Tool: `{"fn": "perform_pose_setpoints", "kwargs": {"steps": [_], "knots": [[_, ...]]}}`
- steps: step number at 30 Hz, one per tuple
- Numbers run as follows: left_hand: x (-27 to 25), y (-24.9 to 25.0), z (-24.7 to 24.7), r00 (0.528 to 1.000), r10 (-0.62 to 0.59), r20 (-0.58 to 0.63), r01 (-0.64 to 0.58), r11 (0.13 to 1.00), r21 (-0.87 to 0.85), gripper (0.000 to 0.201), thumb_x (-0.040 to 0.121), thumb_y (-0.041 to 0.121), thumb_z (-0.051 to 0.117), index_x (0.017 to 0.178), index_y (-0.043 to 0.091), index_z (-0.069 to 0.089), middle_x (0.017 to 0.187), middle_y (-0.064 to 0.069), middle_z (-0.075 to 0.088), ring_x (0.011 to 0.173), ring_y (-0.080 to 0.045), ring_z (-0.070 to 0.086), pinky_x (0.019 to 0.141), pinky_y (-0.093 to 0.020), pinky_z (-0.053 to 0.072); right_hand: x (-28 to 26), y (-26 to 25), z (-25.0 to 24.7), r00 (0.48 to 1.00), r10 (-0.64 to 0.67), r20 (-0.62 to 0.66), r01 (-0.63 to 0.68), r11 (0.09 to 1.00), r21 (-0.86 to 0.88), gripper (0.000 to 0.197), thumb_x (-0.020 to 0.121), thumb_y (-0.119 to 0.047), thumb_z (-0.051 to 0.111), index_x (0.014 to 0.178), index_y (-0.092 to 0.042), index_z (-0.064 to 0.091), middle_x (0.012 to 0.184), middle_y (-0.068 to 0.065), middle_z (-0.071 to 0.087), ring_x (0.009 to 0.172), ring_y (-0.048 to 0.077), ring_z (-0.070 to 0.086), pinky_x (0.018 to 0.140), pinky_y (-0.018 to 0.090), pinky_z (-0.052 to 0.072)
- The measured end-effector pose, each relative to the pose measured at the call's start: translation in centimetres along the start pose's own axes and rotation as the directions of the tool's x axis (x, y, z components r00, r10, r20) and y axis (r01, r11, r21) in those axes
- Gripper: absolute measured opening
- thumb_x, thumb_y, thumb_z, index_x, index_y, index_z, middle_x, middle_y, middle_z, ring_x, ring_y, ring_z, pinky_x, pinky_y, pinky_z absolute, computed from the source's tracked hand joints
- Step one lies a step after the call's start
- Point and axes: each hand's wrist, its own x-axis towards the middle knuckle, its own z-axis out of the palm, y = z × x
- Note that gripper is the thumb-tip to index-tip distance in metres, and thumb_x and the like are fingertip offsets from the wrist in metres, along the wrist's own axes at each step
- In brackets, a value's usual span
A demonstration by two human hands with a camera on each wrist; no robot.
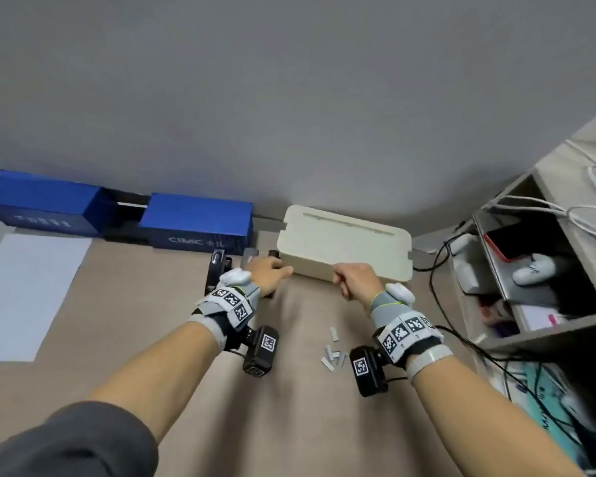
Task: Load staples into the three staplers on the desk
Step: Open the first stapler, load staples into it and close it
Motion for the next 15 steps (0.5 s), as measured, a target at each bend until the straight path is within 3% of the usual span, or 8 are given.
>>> {"fn": "perform_pose_setpoints", "kwargs": {"steps": [2,6,8,11,15], "knots": [[0.6,0.7,1.3,0.995,-0.062,0.075,0.049,0.985,0.168,0.069,0.086,0.069,0.042,0.138,0.025,0.057,0.150,-0.017,0.045,0.138,-0.035,0.042,0.112,-0.045,0.034,0.9,2.3,-0.7,0.995,0.103,-0.007,-0.104,0.994,-0.019,0.032,0.090,-0.018,0.051,0.060,-0.009,0.058,0.035,0.003,0.042,0.030,0.013,0.034,0.037,0.019,0.030],[1.0,2.5,3.7,0.973,-0.167,0.161,0.121,0.957,0.264,0.066,0.102,0.052,0.034,0.151,0.006,0.036,0.161,-0.022,0.025,0.149,-0.038,0.018,0.120,-0.042,0.014,1.2,7.1,-2.3,0.961,0.274,-0.038,-0.275,0.961,-0.033,0.028,0.088,-0.015,0.051,0.063,-0.008,0.061,0.035,0.002,0.044,0.032,0.015,0.037,0.032,0.015,0.029],[1.7,1.9,5.2,0.979,-0.176,0.107,0.143,0.955,0.258,0.066,0.100,0.049,0.043,0.146,0.002,0.043,0.160,-0.022,0.025,0.147,-0.039,0.023,0.119,-0.041,0.015,1.3,8.1,-2.6,0.955,0.294,-0.032,-0.295,0.954,-0.051,0.027,0.088,-0.014,0.050,0.064,-0.009,0.062,0.034,0.001,0.046,0.029,0.013,0.038,0.031,0.014,0.029],[1.4,0.5,6.0,0.981,-0.194,0.017,0.183,0.948,0.262,0.063,0.090,0.057,0.053,0.131,0.010,0.062,0.156,-0.018,0.026,0.129,-0.041,0.046,0.112,-0.044,0.033,1.5,9.5,-2.1,0.955,0.298,-0.003,-0.298,0.952,-0.068,0.024,0.088,-0.015,0.050,0.068,-0.011,0.063,0.045,0.006,0.053,0.028,0.010,0.041,0.032,0.014,0.031],[-1.5,-2.6,6.9,0.993,-0.100,-0.061,0.109,0.981,0.160,0.036,0.085,0.040,0.069,0.112,0.018,0.075,0.144,-0.006,0.042,0.115,-0.030,0.058,0.102,-0.031,0.041,1.1,10.4,-1.0,0.947,0.317,0.045,-0.316,0.948,-0.027,0.021,0.089,-0.014,0.050,0.071,-0.012,0.061,0.056,0.010,0.056,0.033,0.011,0.044,0.032,0.015,0.030]]}}
